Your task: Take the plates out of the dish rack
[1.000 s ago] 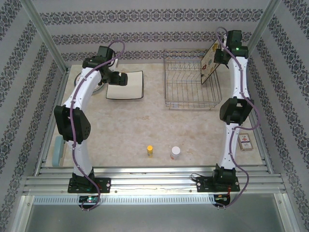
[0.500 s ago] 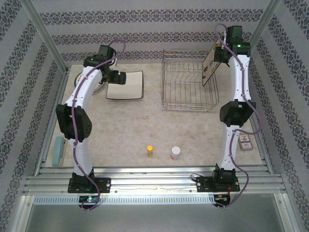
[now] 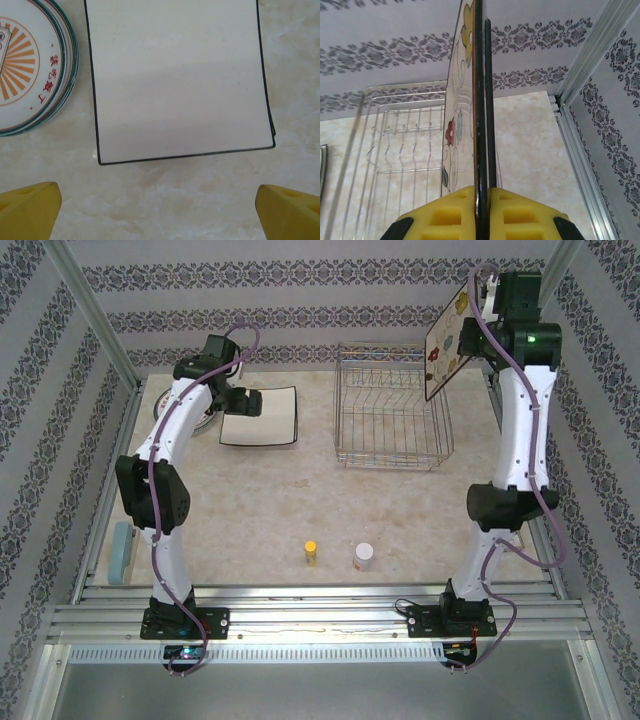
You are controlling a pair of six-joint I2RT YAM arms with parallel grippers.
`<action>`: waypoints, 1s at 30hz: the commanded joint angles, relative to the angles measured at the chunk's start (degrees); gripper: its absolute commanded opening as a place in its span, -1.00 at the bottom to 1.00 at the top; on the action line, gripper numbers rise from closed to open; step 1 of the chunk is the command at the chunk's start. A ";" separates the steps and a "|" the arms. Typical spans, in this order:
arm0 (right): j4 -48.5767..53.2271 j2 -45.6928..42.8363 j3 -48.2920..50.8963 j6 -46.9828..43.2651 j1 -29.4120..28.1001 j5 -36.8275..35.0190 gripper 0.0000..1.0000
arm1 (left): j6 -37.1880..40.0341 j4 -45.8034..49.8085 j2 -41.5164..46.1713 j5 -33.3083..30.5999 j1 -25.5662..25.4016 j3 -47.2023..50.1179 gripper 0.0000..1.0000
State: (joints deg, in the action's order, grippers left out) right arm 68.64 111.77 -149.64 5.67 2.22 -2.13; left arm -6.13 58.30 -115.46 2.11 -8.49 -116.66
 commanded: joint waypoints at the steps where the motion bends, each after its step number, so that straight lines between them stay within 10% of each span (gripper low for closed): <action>1: -7.86 -7.23 4.16 2.17 -2.22 3.56 -1.00 | -0.89 0.49 4.17 0.75 0.23 2.11 0.99; 5: -17.83 -15.54 19.95 11.29 -2.69 19.91 -1.00 | -0.99 0.85 5.36 0.86 -0.48 3.44 0.99; 11: -64.20 -29.24 58.80 40.82 -2.28 45.80 -1.00 | -1.76 -0.43 8.35 2.09 -1.43 6.72 1.00; 17: -100.07 -32.07 83.51 62.34 -4.18 51.64 -1.00 | -0.95 0.88 9.97 1.57 -2.18 5.43 0.99; 23: -110.03 -31.23 93.28 64.64 -6.93 50.83 -1.00 | -0.23 4.30 9.83 3.13 -2.42 1.70 0.99; 30: -114.87 -27.65 93.87 64.97 -9.76 51.59 -1.00 | -10.52 -11.50 14.43 32.68 0.00 10.96 0.99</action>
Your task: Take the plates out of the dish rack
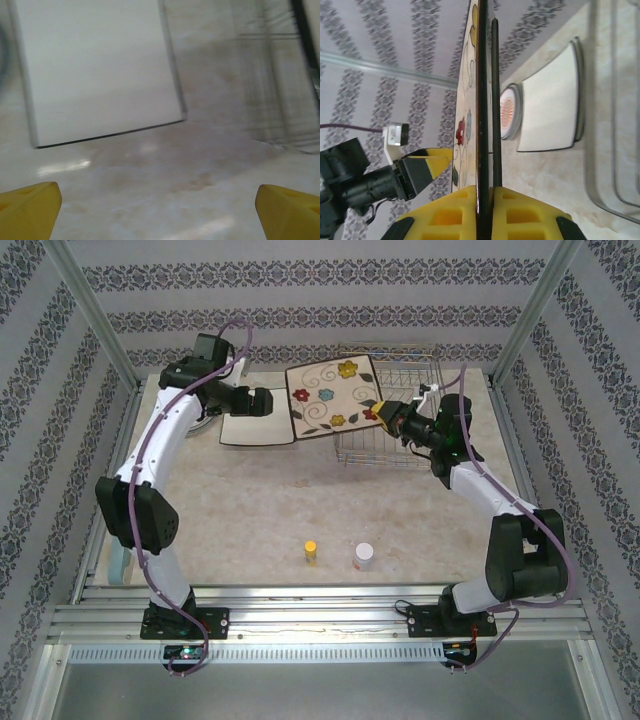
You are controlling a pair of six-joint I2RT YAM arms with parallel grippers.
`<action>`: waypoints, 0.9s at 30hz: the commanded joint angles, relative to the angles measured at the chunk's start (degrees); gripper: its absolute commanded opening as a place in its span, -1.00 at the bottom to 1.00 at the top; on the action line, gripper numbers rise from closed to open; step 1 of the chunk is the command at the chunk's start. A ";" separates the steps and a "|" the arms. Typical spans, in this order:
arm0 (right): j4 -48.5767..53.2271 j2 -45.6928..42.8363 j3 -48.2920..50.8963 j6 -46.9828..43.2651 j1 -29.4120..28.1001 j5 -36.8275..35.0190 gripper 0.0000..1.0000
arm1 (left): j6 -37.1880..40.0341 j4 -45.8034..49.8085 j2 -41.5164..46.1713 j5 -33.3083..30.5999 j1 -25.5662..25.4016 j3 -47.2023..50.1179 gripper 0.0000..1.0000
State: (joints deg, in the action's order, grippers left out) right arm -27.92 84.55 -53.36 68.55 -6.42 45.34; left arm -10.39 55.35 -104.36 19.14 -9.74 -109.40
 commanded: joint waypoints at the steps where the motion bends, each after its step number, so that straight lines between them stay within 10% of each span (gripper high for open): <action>1: -18.27 0.09 -2.89 1.97 -1.38 4.68 -1.00 | -8.89 -12.46 3.90 19.03 1.63 5.54 0.99; 14: -19.98 2.57 -6.55 2.72 -4.46 5.72 -1.00 | -38.84 -58.35 6.11 35.27 3.43 28.00 0.80; 27: -17.09 6.82 -12.66 3.47 -5.35 7.21 -1.00 | -45.28 -68.51 6.03 37.09 3.46 33.34 -0.41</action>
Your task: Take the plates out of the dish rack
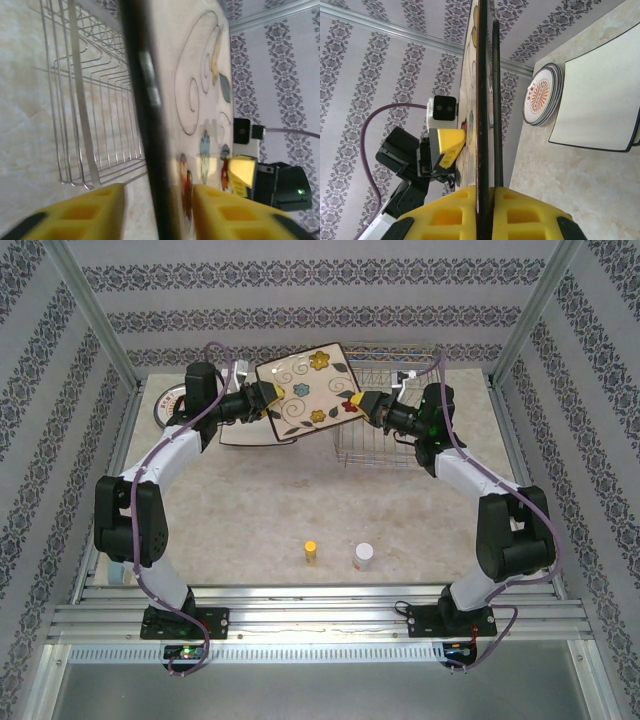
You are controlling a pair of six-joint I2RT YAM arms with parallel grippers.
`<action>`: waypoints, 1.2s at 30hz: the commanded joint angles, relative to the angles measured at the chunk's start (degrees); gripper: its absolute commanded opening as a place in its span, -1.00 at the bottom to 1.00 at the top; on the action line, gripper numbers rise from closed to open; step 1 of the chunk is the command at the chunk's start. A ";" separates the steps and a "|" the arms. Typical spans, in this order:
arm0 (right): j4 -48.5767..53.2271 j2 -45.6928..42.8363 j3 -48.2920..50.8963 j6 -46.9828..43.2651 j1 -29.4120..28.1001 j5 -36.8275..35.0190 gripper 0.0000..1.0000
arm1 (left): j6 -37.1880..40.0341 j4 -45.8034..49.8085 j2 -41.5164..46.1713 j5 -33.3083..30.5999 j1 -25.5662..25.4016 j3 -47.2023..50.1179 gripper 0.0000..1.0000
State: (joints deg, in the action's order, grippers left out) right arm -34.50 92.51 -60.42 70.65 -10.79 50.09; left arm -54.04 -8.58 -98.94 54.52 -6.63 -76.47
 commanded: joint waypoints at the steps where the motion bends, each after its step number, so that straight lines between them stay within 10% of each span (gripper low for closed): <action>1: -9.97 -0.78 -5.96 1.29 -1.15 2.47 -1.00 | -2.04 -4.95 0.50 1.75 0.36 0.28 -0.49; 9: -3.52 1.31 -8.03 -1.33 -1.27 2.12 -1.00 | -3.34 -7.13 0.63 2.44 0.34 1.00 -1.00; 16: 23.11 0.17 -15.26 -16.23 0.25 -1.23 0.94 | -6.47 -12.14 1.88 -2.86 0.59 3.79 -1.00; 26: 80.11 0.52 -36.35 -46.92 5.29 -30.62 0.96 | -10.71 -17.39 6.36 -21.67 2.10 8.46 -1.00; 36: 89.64 -5.56 -34.57 -55.58 7.27 -42.05 0.96 | -15.71 -22.15 9.97 -53.17 -2.24 17.69 -1.00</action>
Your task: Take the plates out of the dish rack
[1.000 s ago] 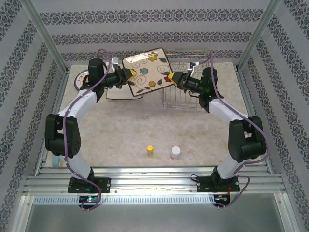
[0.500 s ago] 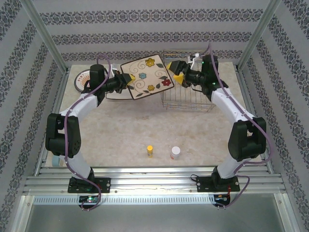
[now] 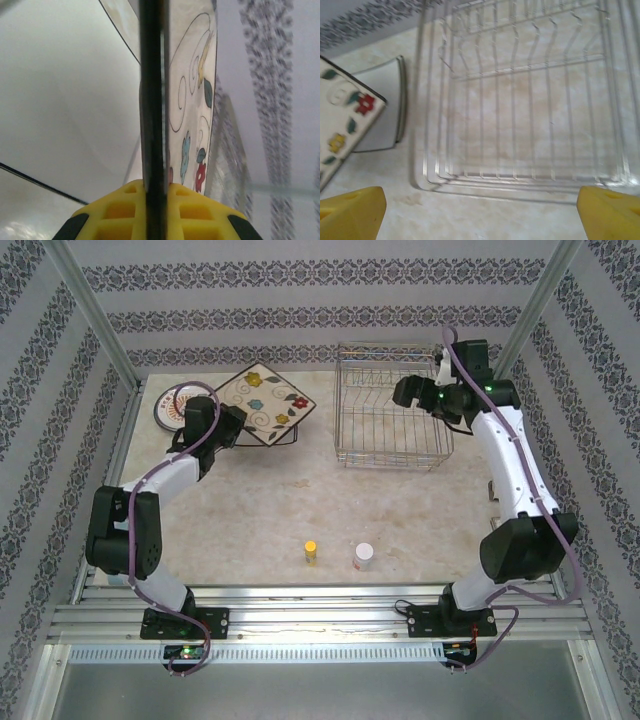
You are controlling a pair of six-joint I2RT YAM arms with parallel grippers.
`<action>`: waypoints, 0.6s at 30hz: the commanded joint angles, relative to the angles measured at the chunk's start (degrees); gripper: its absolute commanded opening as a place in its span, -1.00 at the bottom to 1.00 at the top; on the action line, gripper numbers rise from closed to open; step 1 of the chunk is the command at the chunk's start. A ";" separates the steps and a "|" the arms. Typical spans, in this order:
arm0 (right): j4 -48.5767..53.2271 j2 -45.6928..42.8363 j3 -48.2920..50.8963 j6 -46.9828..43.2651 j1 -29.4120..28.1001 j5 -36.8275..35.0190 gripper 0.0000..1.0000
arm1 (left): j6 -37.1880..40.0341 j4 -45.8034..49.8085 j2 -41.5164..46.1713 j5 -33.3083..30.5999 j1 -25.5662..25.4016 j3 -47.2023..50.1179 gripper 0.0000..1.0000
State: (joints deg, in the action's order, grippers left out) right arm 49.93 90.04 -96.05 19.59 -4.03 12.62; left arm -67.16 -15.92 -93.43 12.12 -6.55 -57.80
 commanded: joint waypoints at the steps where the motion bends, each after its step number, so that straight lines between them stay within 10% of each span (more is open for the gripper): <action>1: 5.58 -3.69 1.34 -4.80 0.61 -5.08 0.95 | -2.79 -15.19 4.27 -13.50 -3.20 -0.59 -1.00; 18: 8.52 -5.74 3.68 -8.60 1.29 -5.15 0.96 | -3.38 -31.97 -2.31 -37.84 -10.94 5.36 -1.00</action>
State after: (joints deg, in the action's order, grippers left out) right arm 57.45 84.79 -92.82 12.58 -3.46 7.94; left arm -69.45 -31.14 -96.84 -19.16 -16.80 -51.68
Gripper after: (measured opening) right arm 0.979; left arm 0.093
